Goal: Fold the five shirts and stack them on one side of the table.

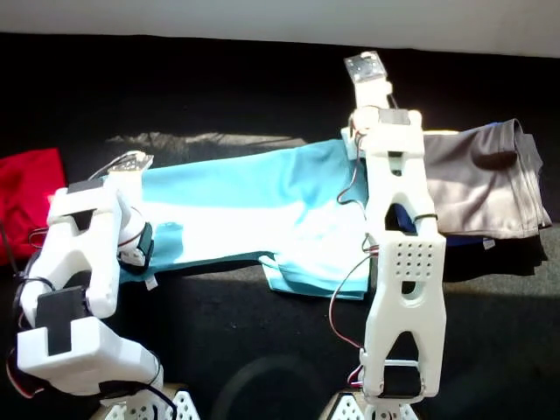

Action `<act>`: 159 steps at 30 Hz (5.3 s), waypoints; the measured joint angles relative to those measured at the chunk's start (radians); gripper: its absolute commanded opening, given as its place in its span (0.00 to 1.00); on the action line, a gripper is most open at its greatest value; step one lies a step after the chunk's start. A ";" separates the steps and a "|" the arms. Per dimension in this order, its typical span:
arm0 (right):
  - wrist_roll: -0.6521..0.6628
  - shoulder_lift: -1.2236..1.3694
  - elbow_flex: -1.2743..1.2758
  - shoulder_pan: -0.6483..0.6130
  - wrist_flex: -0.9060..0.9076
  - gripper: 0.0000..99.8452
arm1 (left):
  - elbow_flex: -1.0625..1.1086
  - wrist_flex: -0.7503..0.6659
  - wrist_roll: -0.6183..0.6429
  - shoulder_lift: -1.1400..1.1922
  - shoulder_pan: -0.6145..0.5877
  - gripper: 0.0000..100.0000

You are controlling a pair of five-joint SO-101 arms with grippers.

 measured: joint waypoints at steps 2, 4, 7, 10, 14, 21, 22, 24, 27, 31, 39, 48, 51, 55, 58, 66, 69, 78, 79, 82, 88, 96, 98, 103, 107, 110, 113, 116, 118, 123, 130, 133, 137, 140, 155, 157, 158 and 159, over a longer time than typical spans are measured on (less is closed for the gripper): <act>0.000 0.000 -0.031 0.003 0.031 0.01 | -0.032 0.023 -0.005 0.015 -0.017 0.01; 0.000 0.000 -0.077 0.002 0.060 0.01 | -0.052 0.044 -0.005 0.015 -0.026 0.01; 0.000 0.000 -0.176 0.002 0.138 0.01 | -0.057 0.055 -0.006 0.017 -0.031 0.01; 0.000 0.000 -0.293 0.002 0.270 0.01 | -0.048 0.049 -0.006 0.017 -0.041 0.01; 0.000 -0.002 -0.442 0.002 0.465 0.01 | -0.011 -0.003 -0.006 0.002 -0.068 0.01; 0.000 -0.002 -0.694 0.002 0.658 0.01 | 0.008 -0.026 -0.005 -0.005 -0.071 0.01; 0.000 -0.003 -0.706 0.002 0.660 0.01 | 0.008 -0.026 -0.005 -0.005 -0.071 0.01; 0.000 -0.003 -0.718 -0.002 0.664 0.01 | 0.008 -0.026 -0.005 -0.005 -0.071 0.01; 0.000 -0.035 -0.718 -0.026 0.664 0.01 | 0.008 -0.026 -0.005 -0.005 -0.071 0.01; 0.000 -0.157 -0.718 -0.069 0.664 0.01 | 0.008 -0.026 -0.005 -0.005 -0.071 0.01; 0.000 -0.559 -0.345 -0.161 0.664 0.01 | 0.008 -0.026 -0.005 -0.005 -0.071 0.01; 0.000 -1.120 0.710 -0.362 0.617 0.01 | 0.008 -0.026 -0.005 -0.005 -0.071 0.01; 0.000 -1.255 1.014 -0.404 0.508 0.01 | 0.008 -0.028 -0.005 -0.005 -0.071 0.01; 0.000 -1.373 1.344 -0.422 0.364 0.02 | 0.008 -0.028 -0.005 -0.003 -0.071 0.01; 0.000 -1.387 1.522 -0.462 0.290 0.11 | 0.008 -0.028 -0.005 -0.003 -0.071 0.01; 0.000 -1.358 1.662 -0.542 0.147 0.15 | 0.008 -0.028 -0.005 -0.003 -0.071 0.01; 0.000 -1.303 1.662 -0.546 0.107 0.15 | 0.008 -0.028 -0.005 -0.003 -0.071 0.01; 0.000 -1.080 1.656 -0.546 -0.023 0.15 | 0.008 -0.028 -0.005 -0.003 -0.071 0.01; 0.000 -1.065 1.654 -0.545 -0.032 0.14 | 0.008 -0.028 -0.005 -0.003 -0.071 0.01; 0.000 -1.037 1.643 -0.503 -0.051 0.03 | 0.008 -0.028 -0.005 -0.003 -0.071 0.01; 0.000 -1.005 1.585 -0.351 -0.054 0.01 | 0.008 -0.028 -0.005 -0.003 -0.071 0.01; 0.000 -1.002 1.425 -0.298 0.061 0.01 | 0.008 -0.028 -0.005 -0.003 -0.071 0.01; 0.000 -1.002 1.353 -0.295 0.101 0.01 | 0.008 -0.028 -0.005 -0.003 -0.071 0.01; 0.000 -0.991 1.129 -0.292 0.175 0.01 | 0.008 -0.028 -0.005 -0.003 -0.071 0.01; 0.018 -0.970 0.988 -0.292 0.180 0.01 | 0.008 -0.028 -0.005 -0.003 -0.071 0.01; 0.048 -0.878 0.899 -0.292 0.180 0.01 | 0.008 -0.028 -0.005 -0.003 -0.071 0.01; 0.054 -0.758 0.807 -0.292 0.180 0.01 | 0.008 -0.028 -0.005 -0.003 -0.071 0.01; 0.054 -0.641 0.709 -0.292 0.180 0.01 | 0.008 -0.028 -0.005 -0.003 -0.071 0.01; 0.054 -0.571 0.643 -0.292 0.180 0.01 | 0.008 -0.028 -0.005 -0.003 -0.071 0.01; 0.054 -0.430 0.502 -0.285 0.184 0.01 | 0.008 -0.028 -0.005 -0.003 -0.071 0.01; -0.155 -0.416 0.298 -0.242 0.310 0.12 | 0.008 -0.028 -0.005 -0.003 -0.071 0.01; -0.206 -0.417 0.242 -0.230 0.370 0.15 | 0.008 -0.028 -0.005 -0.003 -0.071 0.01; -0.218 -0.417 0.204 -0.233 0.437 0.10 | 0.008 -0.028 -0.005 -0.003 -0.071 0.01; -0.218 -0.417 0.175 -0.233 0.506 0.07 | 0.008 -0.028 -0.005 -0.003 -0.071 0.01; -0.218 -0.417 0.373 -0.463 0.474 0.02 | 0.000 -0.043 -0.006 -0.123 -0.097 0.01; -0.218 -0.417 0.425 -0.463 0.422 0.02 | 0.000 -0.044 -0.006 -0.135 -0.097 0.01; -0.218 -0.417 0.440 -0.463 0.397 0.02 | -0.002 -0.044 -0.006 -0.135 -0.097 0.01; -0.218 -0.417 0.448 -0.463 0.374 0.02 | -0.008 -0.044 -0.006 -0.135 -0.097 0.01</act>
